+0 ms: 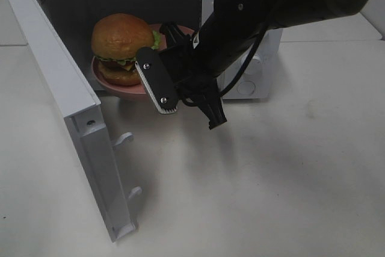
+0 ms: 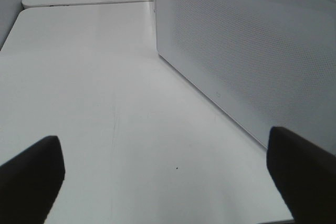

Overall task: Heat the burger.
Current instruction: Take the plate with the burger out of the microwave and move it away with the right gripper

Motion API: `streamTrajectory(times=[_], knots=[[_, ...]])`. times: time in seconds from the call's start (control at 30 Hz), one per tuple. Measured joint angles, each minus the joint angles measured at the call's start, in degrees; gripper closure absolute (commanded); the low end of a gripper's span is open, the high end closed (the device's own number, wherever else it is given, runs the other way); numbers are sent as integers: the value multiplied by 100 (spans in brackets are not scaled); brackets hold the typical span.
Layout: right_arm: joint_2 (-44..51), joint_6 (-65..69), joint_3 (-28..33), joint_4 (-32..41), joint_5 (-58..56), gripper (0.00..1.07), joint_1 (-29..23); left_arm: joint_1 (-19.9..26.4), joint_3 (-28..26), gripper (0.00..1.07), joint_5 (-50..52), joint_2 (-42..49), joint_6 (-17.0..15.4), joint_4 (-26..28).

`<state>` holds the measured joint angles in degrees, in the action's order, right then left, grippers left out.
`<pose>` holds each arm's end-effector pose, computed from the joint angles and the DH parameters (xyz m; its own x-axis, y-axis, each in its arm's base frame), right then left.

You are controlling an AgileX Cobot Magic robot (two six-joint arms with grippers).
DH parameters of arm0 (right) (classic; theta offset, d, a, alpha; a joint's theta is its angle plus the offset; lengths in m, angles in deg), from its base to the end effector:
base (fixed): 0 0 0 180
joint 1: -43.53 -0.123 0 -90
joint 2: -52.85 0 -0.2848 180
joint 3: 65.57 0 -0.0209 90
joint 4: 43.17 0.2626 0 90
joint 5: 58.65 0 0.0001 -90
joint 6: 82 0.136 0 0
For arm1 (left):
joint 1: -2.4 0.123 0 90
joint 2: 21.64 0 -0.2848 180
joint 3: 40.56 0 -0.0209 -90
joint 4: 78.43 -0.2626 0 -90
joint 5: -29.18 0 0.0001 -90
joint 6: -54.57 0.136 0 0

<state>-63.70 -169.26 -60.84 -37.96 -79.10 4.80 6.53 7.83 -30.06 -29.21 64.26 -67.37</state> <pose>0.3459 0.2829 0.1526 0.5539 -0.8257 -0.1070 -0.6914 -0.3845 -0.6116 0.0469 -0.0191 0.2686 -0.4107 0.0390 -0.9109 0.1071 0.9942 -0.0057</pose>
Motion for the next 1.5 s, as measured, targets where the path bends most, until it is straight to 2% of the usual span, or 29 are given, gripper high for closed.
streamTrajectory(times=[0.27, 0.7, 0.9, 0.97, 1.5], knots=[[498, -6, 590, 189, 46, 107, -6, 0, 0, 6, 0, 0, 0, 0], [1564, 0, 1891, 218, 281, 107, 0, 0, 0, 6, 0, 0, 0, 0], [1954, 0, 2257, 218, 315, 107, 0, 0, 0, 6, 0, 0, 0, 0], [2246, 6, 2567, 218, 315, 107, 0, 0, 0, 6, 0, 0, 0, 0], [3575, 80, 3587, 229, 149, 107, 0, 0, 0, 6, 0, 0, 0, 0]])
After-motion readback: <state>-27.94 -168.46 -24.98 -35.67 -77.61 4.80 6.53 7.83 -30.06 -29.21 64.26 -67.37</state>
